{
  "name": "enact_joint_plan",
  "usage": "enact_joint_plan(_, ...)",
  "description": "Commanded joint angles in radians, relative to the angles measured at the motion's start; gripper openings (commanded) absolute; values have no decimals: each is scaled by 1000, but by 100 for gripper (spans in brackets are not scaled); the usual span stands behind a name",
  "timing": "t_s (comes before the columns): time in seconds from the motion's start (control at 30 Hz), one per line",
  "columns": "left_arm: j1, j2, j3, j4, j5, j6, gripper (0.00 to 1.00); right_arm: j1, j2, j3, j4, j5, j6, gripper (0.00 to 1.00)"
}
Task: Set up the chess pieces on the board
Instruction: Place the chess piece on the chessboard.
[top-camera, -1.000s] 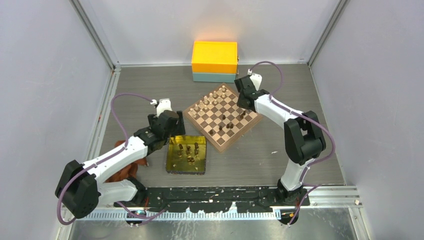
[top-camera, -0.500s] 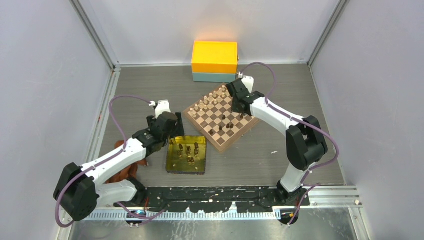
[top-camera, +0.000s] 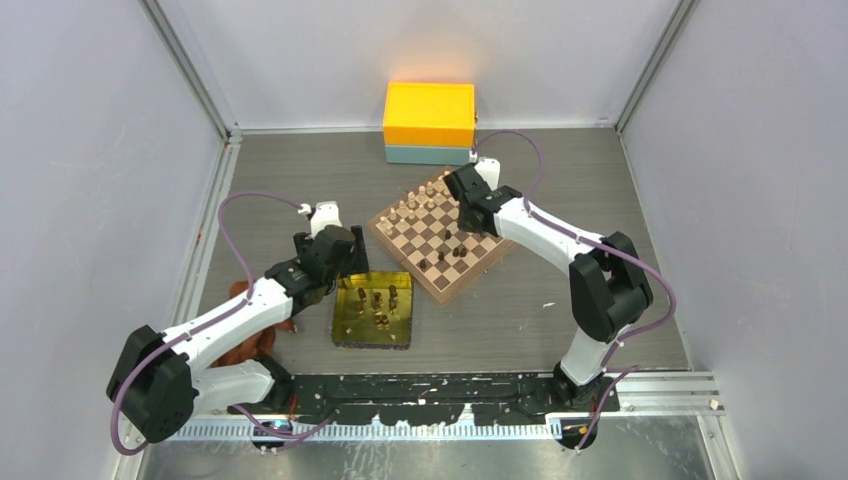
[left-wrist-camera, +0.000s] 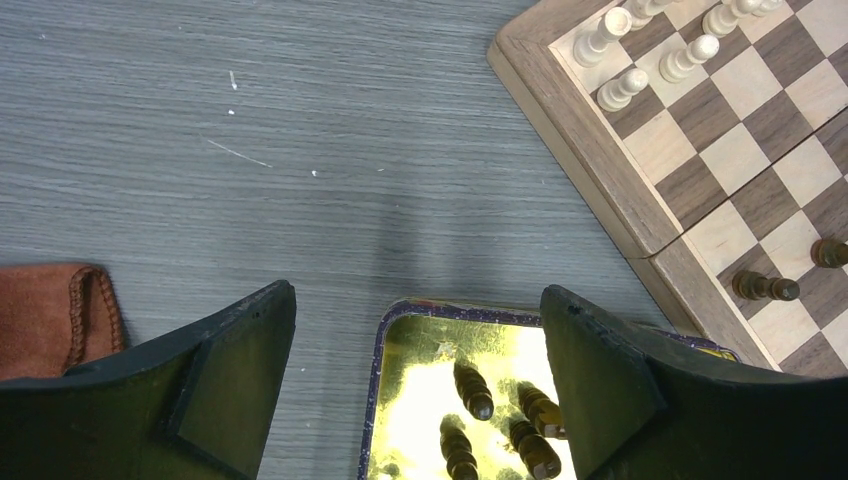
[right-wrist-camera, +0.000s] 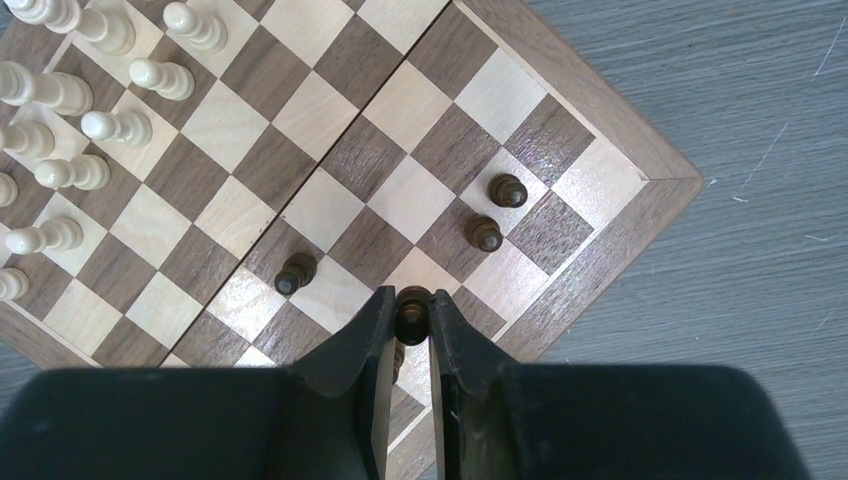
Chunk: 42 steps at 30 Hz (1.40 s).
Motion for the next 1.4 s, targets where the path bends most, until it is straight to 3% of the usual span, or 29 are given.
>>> enact_joint_plan(0.0, -2, -30, -6, 58, -10, -16, 92, 5, 9, 13, 8, 19, 24, 1)
enact_joint_plan(1.2, -3, -1, -7, 62, -3, -16, 92, 4, 82, -67, 106, -45, 49, 3)
enact_joint_plan(1.3, -2, 2, -4, 59, -3, -16, 92, 4, 85, -70, 115, -52, 50, 10)
enact_joint_plan(1.37, -2, 3, -3, 57, -5, -16, 92, 5, 87, -67, 115, -58, 45, 22)
